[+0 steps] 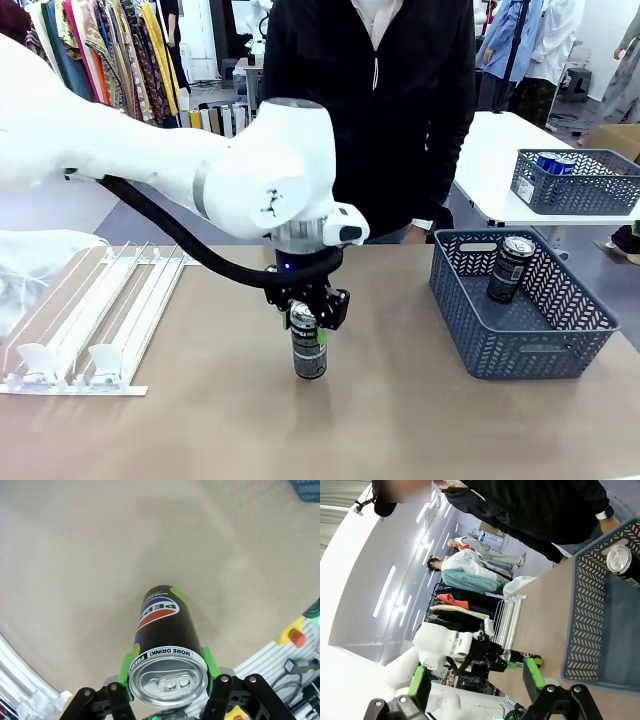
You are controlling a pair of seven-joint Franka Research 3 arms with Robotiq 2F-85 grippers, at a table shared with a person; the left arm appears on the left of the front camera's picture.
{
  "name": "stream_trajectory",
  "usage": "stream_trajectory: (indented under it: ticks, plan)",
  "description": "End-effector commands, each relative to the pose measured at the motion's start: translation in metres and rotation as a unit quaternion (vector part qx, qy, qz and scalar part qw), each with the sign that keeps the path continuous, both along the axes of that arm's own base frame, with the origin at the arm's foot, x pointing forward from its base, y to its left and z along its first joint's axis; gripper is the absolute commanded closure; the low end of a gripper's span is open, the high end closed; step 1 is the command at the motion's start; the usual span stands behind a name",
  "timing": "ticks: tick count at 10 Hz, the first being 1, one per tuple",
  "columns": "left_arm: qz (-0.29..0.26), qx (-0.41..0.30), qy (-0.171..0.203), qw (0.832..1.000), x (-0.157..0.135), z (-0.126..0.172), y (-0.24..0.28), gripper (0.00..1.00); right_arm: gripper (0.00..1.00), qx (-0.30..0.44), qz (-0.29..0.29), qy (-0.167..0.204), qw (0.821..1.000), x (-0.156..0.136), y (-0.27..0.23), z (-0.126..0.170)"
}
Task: Retrieve and store the cans from the dispenser.
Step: Pick up one can from the Automatic Can Dispenser and place it in the middle of the table.
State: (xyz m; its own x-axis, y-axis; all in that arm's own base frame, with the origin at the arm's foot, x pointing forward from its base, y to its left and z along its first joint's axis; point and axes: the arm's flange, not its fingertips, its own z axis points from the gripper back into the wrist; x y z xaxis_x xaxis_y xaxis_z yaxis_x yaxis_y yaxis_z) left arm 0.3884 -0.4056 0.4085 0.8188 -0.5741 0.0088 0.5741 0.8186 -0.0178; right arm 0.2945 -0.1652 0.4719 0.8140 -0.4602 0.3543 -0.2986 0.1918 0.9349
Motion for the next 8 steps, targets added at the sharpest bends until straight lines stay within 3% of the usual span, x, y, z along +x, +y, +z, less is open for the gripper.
stream_trajectory:
  ticks: [1, 5, 7, 8]
  plan:
    - [0.021, 0.014, -0.025, 0.999, 0.0038, 0.0049, 0.0011, 1.0, 0.0, 0.007, -0.002, -0.004, 1.0, 0.0011, 0.0003, 0.0043]
    - [0.029, 0.01, -0.024, 0.999, 0.0065, 0.0063, 0.0068, 1.0, 0.0, 0.007, -0.002, -0.004, 1.0, 0.0011, 0.0003, 0.0043]
    - [0.03, 0.01, -0.022, 0.999, 0.007, 0.0073, 0.0086, 0.0, 0.0, 0.007, -0.002, -0.004, 1.0, 0.0011, 0.0003, 0.0043]
    - [0.031, 0.007, -0.022, 0.999, 0.0078, 0.0088, 0.0099, 0.0, 0.0, 0.007, -0.002, -0.004, 1.0, 0.0011, 0.0003, 0.0043]
